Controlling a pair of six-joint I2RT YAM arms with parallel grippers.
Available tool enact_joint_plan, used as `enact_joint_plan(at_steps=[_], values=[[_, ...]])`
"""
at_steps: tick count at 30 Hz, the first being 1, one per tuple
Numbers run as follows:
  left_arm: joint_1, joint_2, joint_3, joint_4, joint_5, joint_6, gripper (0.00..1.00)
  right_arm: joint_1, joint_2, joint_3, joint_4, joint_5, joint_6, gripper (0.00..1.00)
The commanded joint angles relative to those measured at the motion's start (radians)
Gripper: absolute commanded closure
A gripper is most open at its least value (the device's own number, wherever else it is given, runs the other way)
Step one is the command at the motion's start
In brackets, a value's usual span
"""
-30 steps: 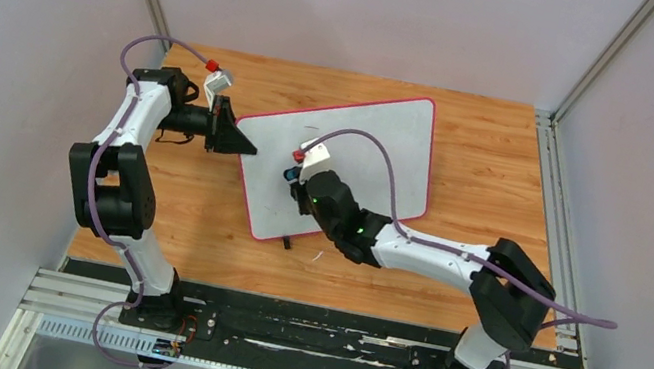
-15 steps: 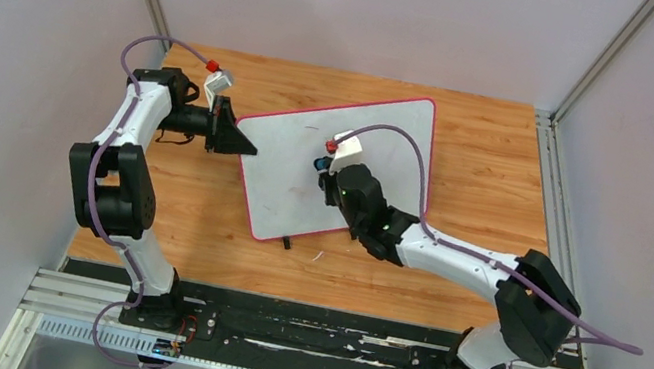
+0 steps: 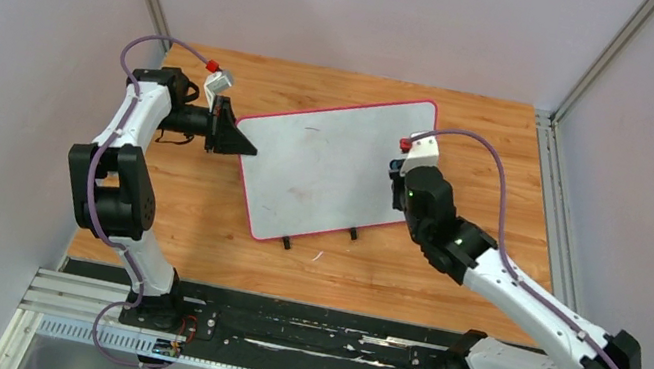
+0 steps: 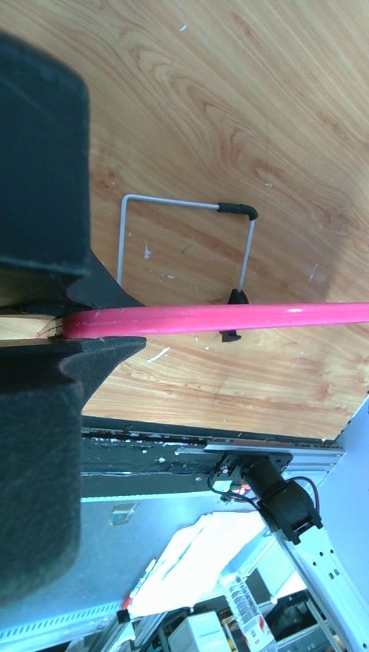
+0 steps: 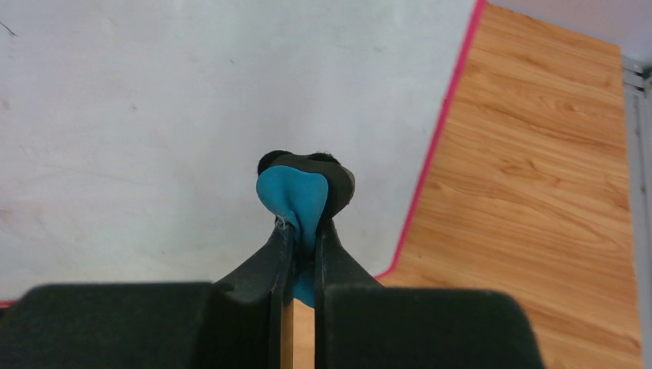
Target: Erase the whiteboard
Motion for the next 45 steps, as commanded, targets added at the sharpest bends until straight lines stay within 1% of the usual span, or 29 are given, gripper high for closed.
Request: enact_joint_plan(at_steps=[1, 3, 7, 10, 13, 16, 18, 25, 33, 42, 45], values=[[-0.014, -0.006, 0.002, 0.051, -0.104, 0.097, 1.00, -0.042, -0.110, -0.005, -0.279, 0.049, 0.001, 0.99], [-0.014, -0.001, 0.005, 0.050, -0.105, 0.096, 1.00, -0.072, -0.160, -0.015, -0.354, 0.047, 0.012, 0.99], [-0.013, 0.008, 0.009, 0.051, -0.107, 0.095, 1.00, -0.187, -0.259, -0.056, -0.472, -0.003, 0.042, 0.99], [-0.014, 0.011, 0.008, 0.050, -0.111, 0.094, 1.00, -0.276, -0.305, -0.100, -0.497, -0.121, 0.097, 0.99], [-0.014, 0.010, 0.005, 0.049, -0.119, 0.095, 1.00, -0.384, -0.309, -0.127, -0.542, -0.205, 0.150, 0.99], [-0.013, 0.012, 0.005, 0.049, -0.122, 0.097, 1.00, -0.492, -0.305, -0.172, -0.533, -0.325, 0.181, 0.99], [-0.014, 0.014, 0.005, 0.049, -0.122, 0.097, 1.00, -0.536, -0.289, -0.189, -0.530, -0.392, 0.190, 1.00], [-0.014, 0.027, 0.003, 0.048, -0.119, 0.100, 1.00, -0.542, -0.231, -0.228, -0.535, -0.462, 0.241, 0.99], [-0.014, 0.039, 0.004, 0.047, -0.119, 0.100, 1.00, -0.542, -0.152, -0.287, -0.518, -0.600, 0.269, 0.99], [-0.013, 0.052, 0.014, 0.046, -0.119, 0.092, 0.97, -0.540, -0.158, -0.364, -0.486, -0.605, 0.281, 0.99], [-0.014, 0.056, 0.014, 0.047, -0.119, 0.090, 0.95, -0.540, -0.144, -0.388, -0.459, -0.628, 0.283, 0.99]])
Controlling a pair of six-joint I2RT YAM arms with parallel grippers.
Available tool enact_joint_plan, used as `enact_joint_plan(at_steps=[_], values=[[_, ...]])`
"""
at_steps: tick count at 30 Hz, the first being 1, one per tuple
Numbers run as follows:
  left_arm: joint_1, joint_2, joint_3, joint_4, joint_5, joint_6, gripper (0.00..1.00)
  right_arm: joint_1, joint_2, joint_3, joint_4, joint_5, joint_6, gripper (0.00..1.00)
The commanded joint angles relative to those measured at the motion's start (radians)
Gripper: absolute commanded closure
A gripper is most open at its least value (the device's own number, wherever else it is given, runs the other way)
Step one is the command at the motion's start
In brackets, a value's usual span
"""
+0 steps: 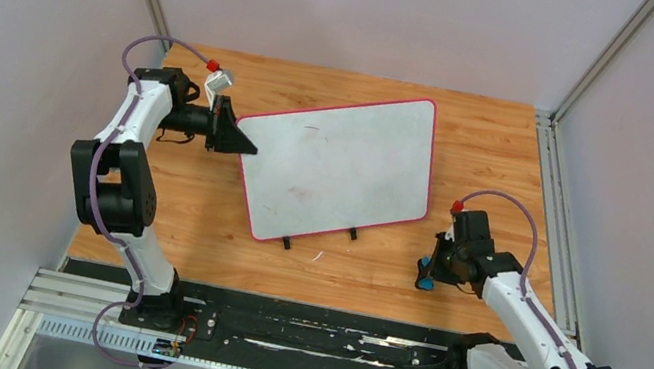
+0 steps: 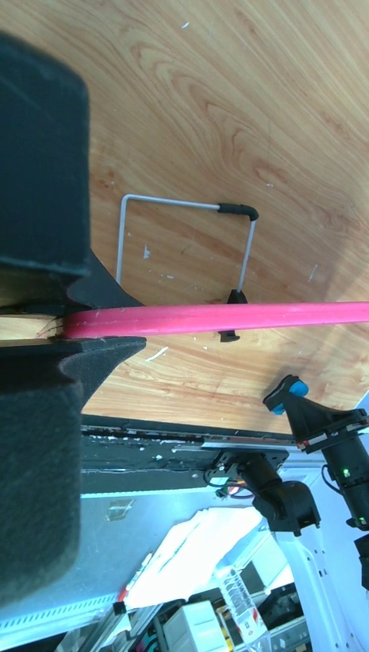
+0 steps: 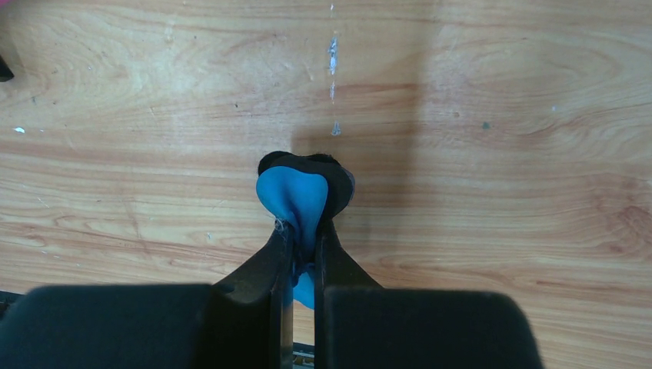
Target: Erase the whiteboard
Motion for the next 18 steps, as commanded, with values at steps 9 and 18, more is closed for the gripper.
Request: enact_joint_plan(at_steps=[9, 18], values=[[-0.013, 0.022, 0.002, 0.050, -0.125, 0.094, 0.84, -0.009, 0.006, -0.049, 0.055, -0.041, 0.017, 0.97], [-0.014, 0.021, 0.006, 0.050, -0.124, 0.088, 0.68, -0.009, 0.014, -0.049, 0.059, -0.052, 0.013, 0.84]])
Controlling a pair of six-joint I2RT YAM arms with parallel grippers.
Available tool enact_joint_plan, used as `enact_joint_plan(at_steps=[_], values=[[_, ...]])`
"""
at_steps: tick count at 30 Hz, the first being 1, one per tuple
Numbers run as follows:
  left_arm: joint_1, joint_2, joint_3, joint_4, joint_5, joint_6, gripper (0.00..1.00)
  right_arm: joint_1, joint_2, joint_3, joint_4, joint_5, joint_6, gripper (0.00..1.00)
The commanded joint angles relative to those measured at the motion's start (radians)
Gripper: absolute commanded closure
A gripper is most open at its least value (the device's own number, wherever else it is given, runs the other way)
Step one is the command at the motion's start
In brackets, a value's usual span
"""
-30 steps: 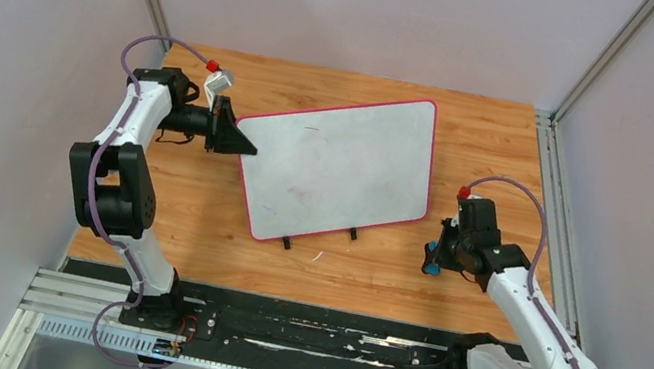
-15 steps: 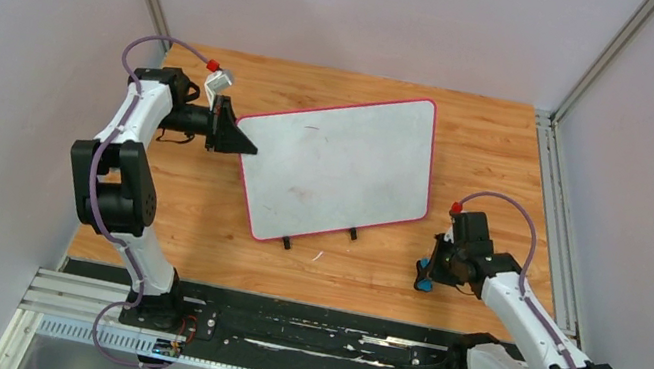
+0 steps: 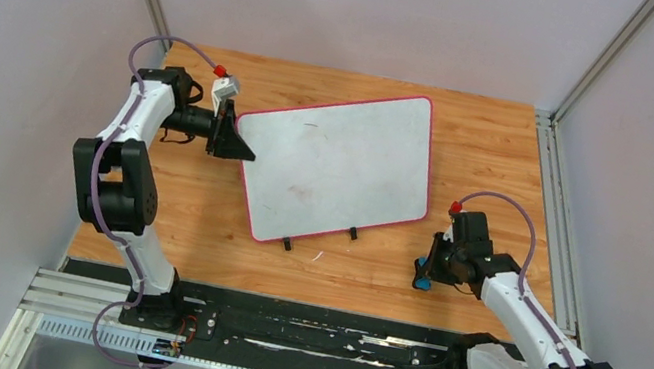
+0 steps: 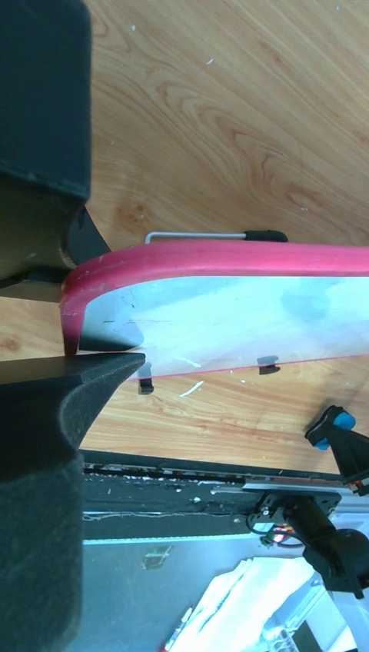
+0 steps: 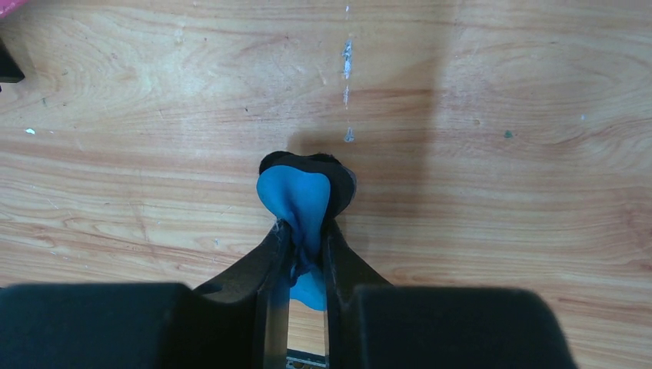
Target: Erase the whiteboard
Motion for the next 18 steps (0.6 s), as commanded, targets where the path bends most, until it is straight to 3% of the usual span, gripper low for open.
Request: enact_joint_plan(at_steps=[1, 10, 18], values=[[-0.008, 0.013, 0.008, 0.013, -0.035, 0.036, 0.67, -0.008, 0.000, -0.014, 0.004, -0.016, -0.001, 0.83], [-0.008, 0.013, 0.009, 0.013, -0.037, 0.031, 0.47, -0.006, -0.009, -0.015, 0.004, -0.019, -0.002, 0.67], [-0.009, -0.005, 0.009, 0.017, -0.030, 0.009, 0.37, -0.004, -0.012, -0.017, 0.005, -0.020, -0.006, 0.62]])
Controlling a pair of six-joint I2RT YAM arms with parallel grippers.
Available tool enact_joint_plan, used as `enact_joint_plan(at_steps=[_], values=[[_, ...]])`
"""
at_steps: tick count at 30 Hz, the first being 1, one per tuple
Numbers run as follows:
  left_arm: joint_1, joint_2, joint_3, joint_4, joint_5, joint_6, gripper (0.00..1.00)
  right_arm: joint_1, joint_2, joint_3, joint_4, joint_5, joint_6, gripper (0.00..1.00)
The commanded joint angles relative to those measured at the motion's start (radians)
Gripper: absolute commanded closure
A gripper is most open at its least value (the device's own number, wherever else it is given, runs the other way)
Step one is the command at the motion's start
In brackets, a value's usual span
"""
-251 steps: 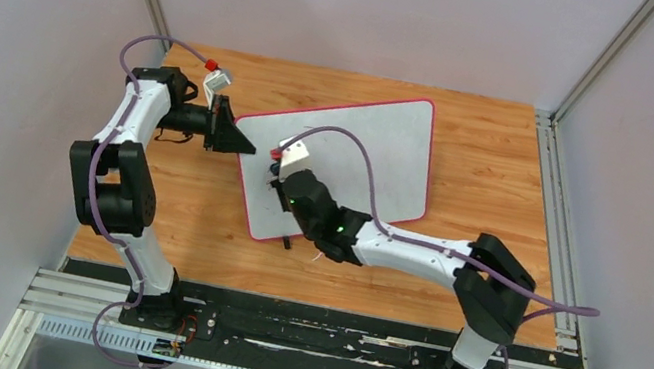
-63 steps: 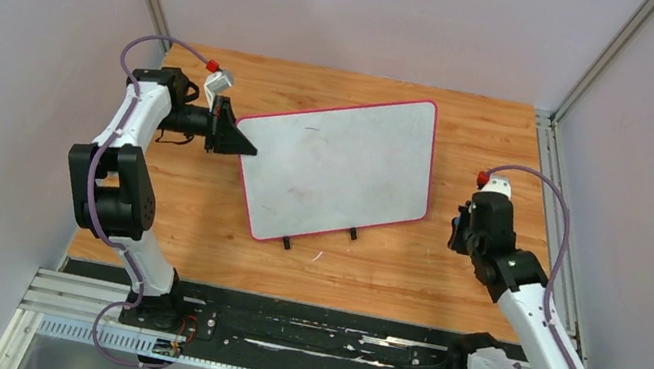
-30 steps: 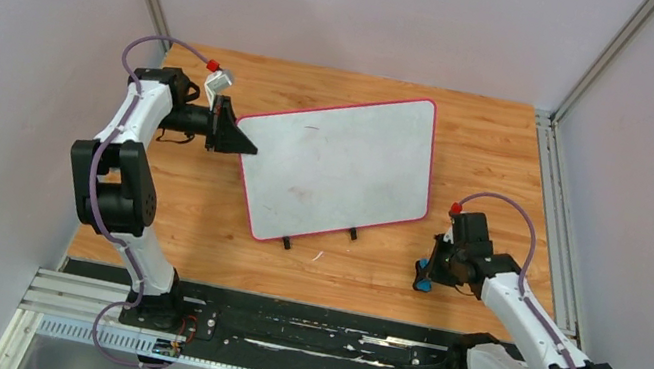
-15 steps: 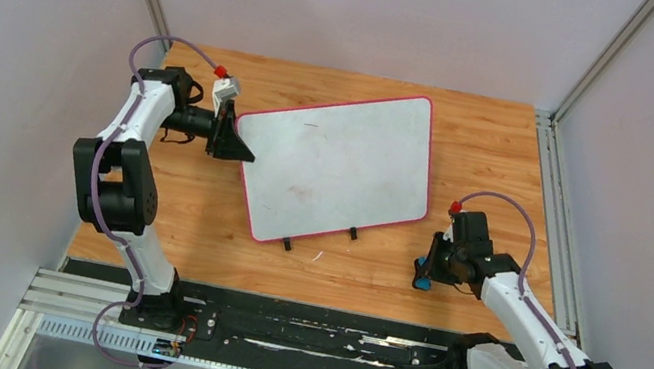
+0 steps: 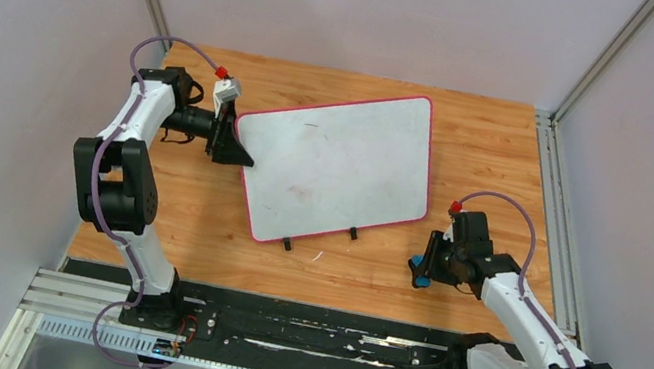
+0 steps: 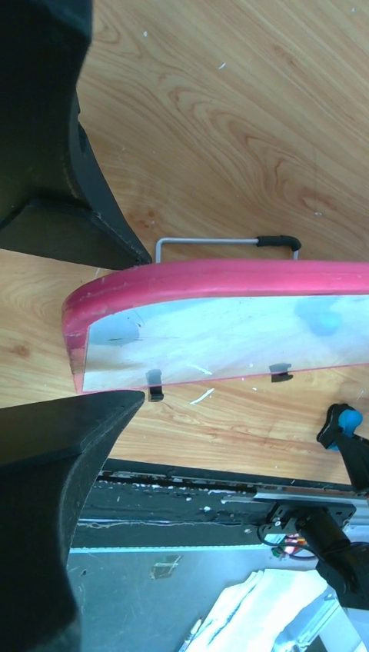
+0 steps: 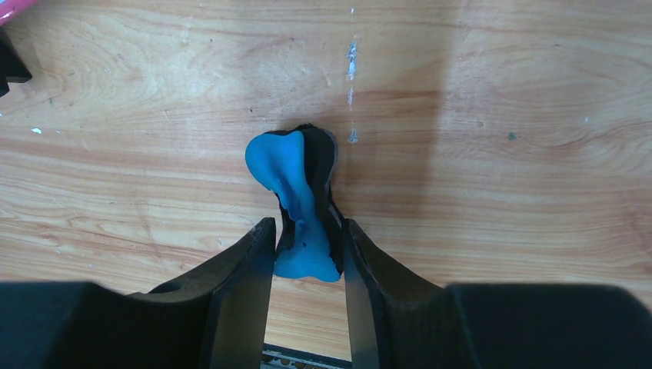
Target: Erase the whiteboard
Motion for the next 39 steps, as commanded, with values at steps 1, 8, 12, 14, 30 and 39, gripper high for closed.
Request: enact_joint_plan(at_steps=[1, 8, 12, 14, 30, 39], values=[[-0.005, -0.015, 0.006, 0.010, 0.012, -0.004, 0.37, -0.003, -0.009, -0.017, 0.000, -0.011, -0.005, 0.61], [-0.004, -0.056, -0.004, 0.008, -0.020, -0.015, 0.28, -0.001, -0.027, -0.014, -0.006, -0.003, -0.005, 0.59], [0.005, -0.079, -0.009, 0.007, -0.046, -0.026, 0.26, 0.001, -0.055, -0.011, -0.015, 0.008, -0.005, 0.59], [0.020, -0.085, -0.006, 0.006, -0.048, -0.036, 0.25, 0.001, -0.063, -0.008, -0.018, 0.007, -0.009, 0.58], [0.304, -0.165, -0.056, -0.001, -0.021, -0.099, 0.22, 0.003, -0.131, 0.068, -0.069, 0.130, -0.052, 0.58], [0.410, -0.243, -0.138, -0.003, -0.044, -0.093, 0.18, 0.001, -0.119, 0.166, -0.060, 0.317, -0.093, 0.58]])
